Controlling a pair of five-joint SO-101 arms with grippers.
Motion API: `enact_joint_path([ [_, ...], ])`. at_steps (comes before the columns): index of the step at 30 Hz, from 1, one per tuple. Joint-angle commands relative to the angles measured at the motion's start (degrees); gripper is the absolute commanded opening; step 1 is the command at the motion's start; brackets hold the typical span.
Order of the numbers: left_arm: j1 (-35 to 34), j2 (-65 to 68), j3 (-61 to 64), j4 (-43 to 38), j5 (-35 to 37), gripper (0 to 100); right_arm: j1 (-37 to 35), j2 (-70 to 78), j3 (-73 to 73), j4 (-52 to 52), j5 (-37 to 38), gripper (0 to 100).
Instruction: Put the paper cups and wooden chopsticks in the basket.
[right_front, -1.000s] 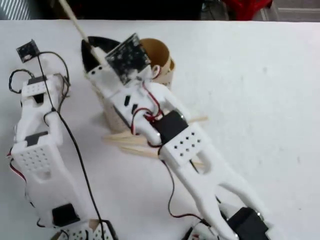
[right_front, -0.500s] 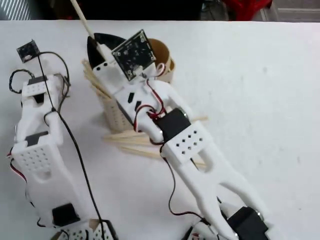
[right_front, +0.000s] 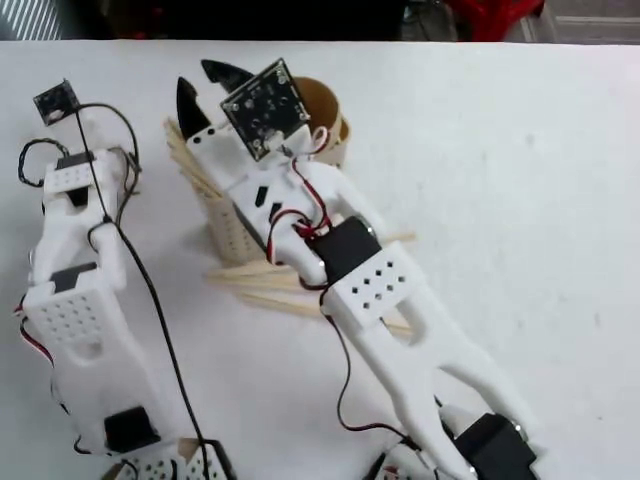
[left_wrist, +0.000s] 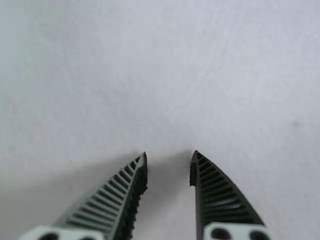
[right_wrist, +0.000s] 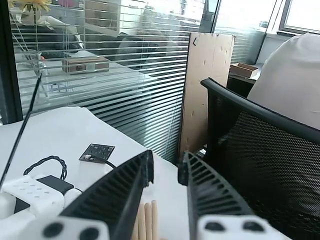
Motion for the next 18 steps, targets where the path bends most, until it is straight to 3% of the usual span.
enact_joint_path([
  [1, 0.1, -0.2, -2.5, 0.0, -0.6, 16, 0.4, -1.8, -2.6, 8.0, -0.7, 5.0],
  [9, 0.1, -0.2, -2.5, 0.0, -0.6, 16, 0.7, -17.7, -3.3, 48.8, -0.4, 2.5],
  [14, 0.1, -0.2, -2.5, 0.0, -0.6, 16, 2.7, -21.5, -4.4, 66.7, 18.2, 2.5],
  [18, 0.1, -0.2, -2.4, 0.0, -0.6, 16, 3.3, -17.8, -1.0, 73.3, 24.9, 2.5],
])
